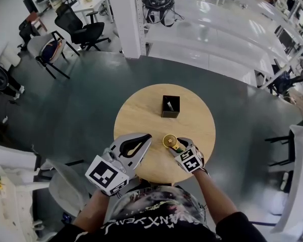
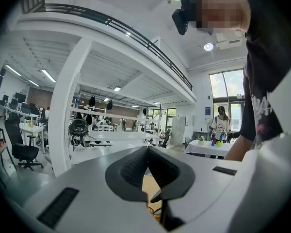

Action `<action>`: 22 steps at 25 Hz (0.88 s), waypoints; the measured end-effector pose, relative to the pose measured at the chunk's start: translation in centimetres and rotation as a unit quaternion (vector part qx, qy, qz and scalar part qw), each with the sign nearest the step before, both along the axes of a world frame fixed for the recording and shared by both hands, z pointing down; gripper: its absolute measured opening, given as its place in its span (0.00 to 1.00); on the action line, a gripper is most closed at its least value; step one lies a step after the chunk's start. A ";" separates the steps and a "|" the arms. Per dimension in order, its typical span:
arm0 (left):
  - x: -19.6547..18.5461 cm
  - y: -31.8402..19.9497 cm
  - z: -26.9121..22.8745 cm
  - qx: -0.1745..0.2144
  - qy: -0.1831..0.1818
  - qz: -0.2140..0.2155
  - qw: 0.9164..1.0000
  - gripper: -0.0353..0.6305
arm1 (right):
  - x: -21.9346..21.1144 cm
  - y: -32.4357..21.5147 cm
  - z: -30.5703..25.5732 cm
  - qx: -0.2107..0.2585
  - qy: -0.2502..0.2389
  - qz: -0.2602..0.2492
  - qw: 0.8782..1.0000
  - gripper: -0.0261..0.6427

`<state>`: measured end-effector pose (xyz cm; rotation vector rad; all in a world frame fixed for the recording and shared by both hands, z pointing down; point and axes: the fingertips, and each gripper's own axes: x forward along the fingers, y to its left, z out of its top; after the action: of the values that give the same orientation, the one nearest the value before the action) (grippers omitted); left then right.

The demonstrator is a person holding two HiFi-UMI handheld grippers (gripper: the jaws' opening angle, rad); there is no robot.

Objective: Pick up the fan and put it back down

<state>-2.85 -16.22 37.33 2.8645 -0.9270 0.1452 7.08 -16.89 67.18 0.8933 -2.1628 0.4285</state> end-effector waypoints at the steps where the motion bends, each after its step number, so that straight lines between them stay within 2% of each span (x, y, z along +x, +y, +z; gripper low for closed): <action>1: 0.0 0.0 0.0 0.000 0.000 0.000 1.000 0.08 | -0.3 -0.2 -1.0 0.010 -0.007 -0.002 1.000 0.38; 6: 0.0 -0.2 0.0 0.001 0.000 0.000 1.000 0.08 | -2.2 -1.2 -7.0 0.061 -0.051 -0.014 0.997 0.38; 12: -0.2 -0.5 0.0 0.004 0.001 -0.002 1.000 0.08 | -3.9 -1.1 -14.8 0.125 -0.111 -0.031 0.985 0.38; 19: 0.2 -0.5 -0.3 0.009 0.003 0.002 1.000 0.08 | -4.4 0.0 -22.6 0.213 -0.172 -0.052 0.960 0.37; 22: 0.5 -0.7 -0.3 0.011 0.002 0.007 1.000 0.08 | -4.5 0.4 -26.0 0.258 -0.193 -0.053 0.945 0.32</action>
<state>-2.36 -16.90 37.00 2.8902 -0.9132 0.1321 2.61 -16.50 41.21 1.0242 -2.7404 -0.0351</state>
